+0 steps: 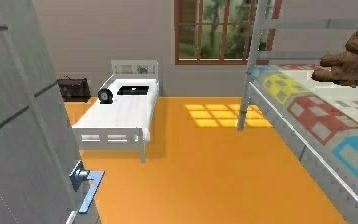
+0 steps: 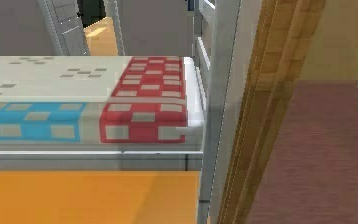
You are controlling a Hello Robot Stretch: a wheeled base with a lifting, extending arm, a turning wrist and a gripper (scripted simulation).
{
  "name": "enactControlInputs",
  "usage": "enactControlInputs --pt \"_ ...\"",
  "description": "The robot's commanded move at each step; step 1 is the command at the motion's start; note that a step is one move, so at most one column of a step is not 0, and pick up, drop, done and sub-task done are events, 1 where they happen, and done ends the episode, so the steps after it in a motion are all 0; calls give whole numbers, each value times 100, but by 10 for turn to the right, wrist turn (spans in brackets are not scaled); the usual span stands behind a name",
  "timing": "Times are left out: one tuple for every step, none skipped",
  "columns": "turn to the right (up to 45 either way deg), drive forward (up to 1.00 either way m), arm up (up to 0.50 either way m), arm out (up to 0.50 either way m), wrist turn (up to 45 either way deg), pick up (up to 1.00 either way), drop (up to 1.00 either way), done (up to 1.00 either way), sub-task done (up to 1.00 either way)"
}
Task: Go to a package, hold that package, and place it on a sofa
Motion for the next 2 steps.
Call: enactControlInputs --pt "30 0 0 0 0 0 0 0 0" --pt "60 0 0 0 0 0 0 0 0"
